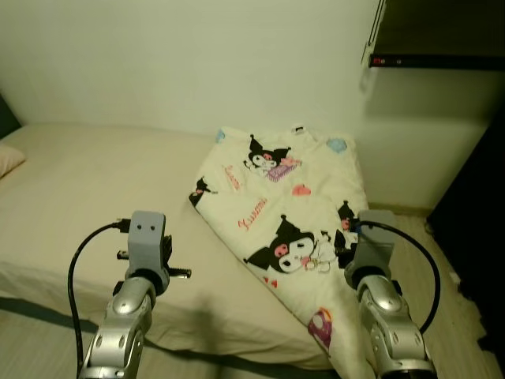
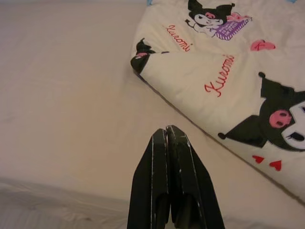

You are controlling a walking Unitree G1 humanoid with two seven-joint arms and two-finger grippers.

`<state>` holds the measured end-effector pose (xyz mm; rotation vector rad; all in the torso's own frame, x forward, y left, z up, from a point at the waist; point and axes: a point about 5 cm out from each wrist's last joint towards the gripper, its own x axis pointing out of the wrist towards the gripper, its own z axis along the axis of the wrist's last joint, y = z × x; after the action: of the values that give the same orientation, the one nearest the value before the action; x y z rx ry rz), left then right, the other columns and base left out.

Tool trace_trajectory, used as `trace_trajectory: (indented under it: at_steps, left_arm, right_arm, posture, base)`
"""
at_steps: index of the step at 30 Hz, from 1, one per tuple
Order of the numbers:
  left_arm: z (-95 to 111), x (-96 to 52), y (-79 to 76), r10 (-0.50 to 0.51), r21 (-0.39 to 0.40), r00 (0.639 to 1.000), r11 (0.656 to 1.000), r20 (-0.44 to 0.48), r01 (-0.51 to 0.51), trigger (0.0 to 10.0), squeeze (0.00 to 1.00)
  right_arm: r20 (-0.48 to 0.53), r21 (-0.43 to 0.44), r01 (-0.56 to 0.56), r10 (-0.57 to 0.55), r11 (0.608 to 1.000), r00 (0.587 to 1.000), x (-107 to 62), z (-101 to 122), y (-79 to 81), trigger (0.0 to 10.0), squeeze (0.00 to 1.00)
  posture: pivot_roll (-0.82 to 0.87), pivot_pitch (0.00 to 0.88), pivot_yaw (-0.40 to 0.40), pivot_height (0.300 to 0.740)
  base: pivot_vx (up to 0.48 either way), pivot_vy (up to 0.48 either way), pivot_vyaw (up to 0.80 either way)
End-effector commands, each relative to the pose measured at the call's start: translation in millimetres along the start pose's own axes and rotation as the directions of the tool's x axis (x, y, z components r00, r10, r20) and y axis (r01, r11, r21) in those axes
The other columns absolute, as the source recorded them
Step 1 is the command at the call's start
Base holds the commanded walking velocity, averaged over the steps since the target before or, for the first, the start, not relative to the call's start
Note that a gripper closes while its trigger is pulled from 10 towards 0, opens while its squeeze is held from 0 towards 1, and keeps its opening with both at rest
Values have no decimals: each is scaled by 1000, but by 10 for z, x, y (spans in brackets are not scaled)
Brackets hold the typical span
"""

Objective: Clean up the room

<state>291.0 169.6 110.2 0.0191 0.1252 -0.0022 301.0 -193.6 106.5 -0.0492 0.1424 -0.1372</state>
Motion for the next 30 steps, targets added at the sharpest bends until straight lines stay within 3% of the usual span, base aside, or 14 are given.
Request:
trace_trajectory:
  at_steps: [1,30]
  left_arm:
    - [-74,-15,22,7,-3,999,1000,-35,-7,10000,0]
    - [-73,-13,-24,-21,16,999,1000,-31,21,10000,0]
  right_arm:
    - [-7,5,-3,3,1000,1000,-21,-20,13,10000,0]
    - [-27,28,5,-4,1000,1000,-59,-58,-3,10000,0]
  posture:
    - [-106,76,43,617]
    - [-104,84,47,592]
  base:
    - [0,0,0]
    - [0,0,0]
